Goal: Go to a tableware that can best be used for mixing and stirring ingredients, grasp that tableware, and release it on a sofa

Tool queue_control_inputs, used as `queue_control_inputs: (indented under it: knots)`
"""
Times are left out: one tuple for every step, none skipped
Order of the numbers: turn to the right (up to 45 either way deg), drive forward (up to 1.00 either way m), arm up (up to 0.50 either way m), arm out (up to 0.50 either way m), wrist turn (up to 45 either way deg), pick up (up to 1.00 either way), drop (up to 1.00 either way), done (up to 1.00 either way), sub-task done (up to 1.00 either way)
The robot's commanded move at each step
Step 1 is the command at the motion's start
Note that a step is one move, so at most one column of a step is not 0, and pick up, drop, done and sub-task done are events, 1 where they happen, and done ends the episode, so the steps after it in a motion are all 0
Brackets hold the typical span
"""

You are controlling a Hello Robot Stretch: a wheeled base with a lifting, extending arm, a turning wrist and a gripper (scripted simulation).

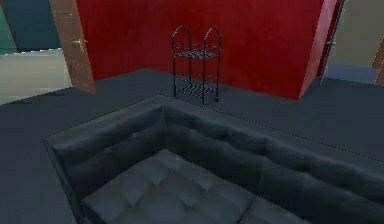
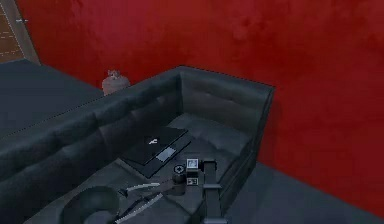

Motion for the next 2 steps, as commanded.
queue_control_inputs:
  knots:
    - [0.0, 0.0, -0.32, 0.0, 0.0, 0.0, 0.0, 0.0, 0.0]
    - [0.0, 0.0, 0.0, 0.0, 0.0, 0.0, 1.0, 0.0, 0.0]
